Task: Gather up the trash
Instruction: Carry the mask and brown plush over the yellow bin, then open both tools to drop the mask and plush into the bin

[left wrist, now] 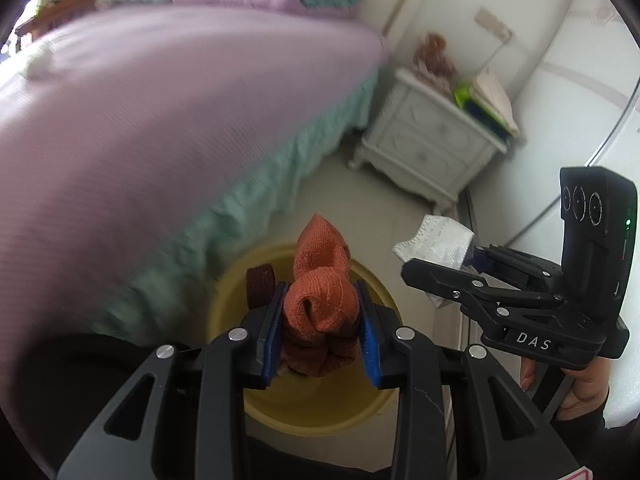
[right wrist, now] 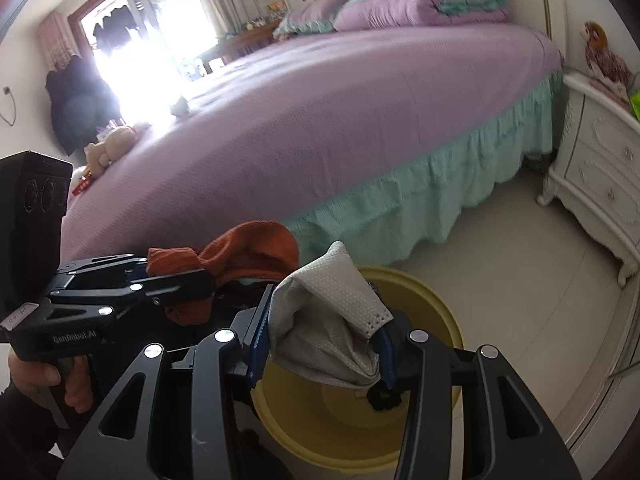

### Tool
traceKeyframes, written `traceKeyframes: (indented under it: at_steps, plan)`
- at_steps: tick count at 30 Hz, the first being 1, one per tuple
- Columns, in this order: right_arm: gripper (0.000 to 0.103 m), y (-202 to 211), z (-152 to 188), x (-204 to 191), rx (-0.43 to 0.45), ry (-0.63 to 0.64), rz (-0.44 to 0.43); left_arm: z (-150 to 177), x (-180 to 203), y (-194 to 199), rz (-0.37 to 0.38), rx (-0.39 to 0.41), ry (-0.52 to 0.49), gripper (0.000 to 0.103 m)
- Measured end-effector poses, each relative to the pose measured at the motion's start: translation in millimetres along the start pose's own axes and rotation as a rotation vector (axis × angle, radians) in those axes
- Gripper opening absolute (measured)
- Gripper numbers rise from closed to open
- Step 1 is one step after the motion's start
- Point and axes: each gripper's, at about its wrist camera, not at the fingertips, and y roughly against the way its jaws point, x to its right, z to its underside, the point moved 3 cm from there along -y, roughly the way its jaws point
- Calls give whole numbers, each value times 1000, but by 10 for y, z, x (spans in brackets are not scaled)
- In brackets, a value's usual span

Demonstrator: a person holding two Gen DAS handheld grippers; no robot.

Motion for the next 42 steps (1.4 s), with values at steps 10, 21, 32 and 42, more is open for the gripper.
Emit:
traceKeyframes:
  at_steps: [10,21,32,42]
  plan:
    - [43,-129,194,163,-56,-71,-7,212,128,-537,-12,-174,5,78]
    - [43,-252,270,171,-107,-63,-9,286,-18,-695,-32,-246,38,82]
    - [63,-404,355,210,-177,-67,25,295,-138,-676,-43,-249,78,82]
    - [84,-639,548,147,-305,64,110,294,-115,-707,-35,-262,64,83]
